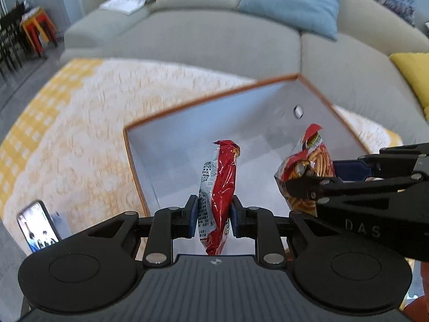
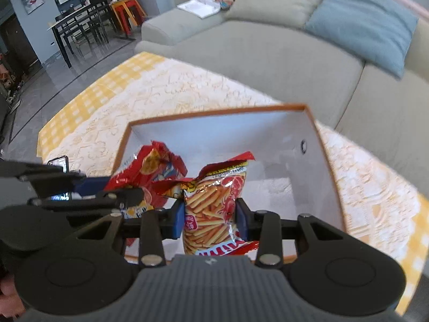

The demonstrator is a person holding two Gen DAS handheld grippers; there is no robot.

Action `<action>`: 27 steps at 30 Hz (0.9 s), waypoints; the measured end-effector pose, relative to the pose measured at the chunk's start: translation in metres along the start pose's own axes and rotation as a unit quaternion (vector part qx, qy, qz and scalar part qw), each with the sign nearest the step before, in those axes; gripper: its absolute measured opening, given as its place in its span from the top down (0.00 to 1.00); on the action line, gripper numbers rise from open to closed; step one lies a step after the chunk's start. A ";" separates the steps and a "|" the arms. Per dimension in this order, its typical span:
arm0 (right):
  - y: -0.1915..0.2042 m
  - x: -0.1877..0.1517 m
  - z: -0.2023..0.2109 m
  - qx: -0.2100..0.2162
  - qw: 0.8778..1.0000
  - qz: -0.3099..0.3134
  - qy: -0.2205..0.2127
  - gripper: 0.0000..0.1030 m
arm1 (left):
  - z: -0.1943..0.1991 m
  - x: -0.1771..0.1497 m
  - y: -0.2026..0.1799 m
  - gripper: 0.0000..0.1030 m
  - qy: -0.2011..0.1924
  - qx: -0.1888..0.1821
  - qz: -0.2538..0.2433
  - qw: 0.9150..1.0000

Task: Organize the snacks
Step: 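Lift both bags and lower them into the orange box with both tools, then open both tools to drop the bags in the box and withdraw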

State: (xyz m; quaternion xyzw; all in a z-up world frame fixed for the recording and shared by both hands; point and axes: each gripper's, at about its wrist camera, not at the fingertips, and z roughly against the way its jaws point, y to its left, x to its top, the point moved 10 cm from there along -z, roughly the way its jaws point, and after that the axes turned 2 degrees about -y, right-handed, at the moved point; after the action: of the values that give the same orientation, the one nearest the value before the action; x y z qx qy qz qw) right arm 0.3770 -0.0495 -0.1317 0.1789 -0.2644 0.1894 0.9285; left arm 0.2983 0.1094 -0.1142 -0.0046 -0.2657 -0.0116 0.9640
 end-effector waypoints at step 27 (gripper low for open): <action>-0.013 -0.040 -0.101 0.015 0.989 -0.044 0.137 0.63 | -0.058 -0.037 0.003 0.60 0.107 0.052 -0.075 0.990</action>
State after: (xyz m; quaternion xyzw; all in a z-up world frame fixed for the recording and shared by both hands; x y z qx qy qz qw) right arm 0.3936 -0.0274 -0.2377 0.1768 -0.1234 0.1754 0.9606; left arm 0.2966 0.1123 -0.1825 0.0672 -0.1611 -0.0701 0.9822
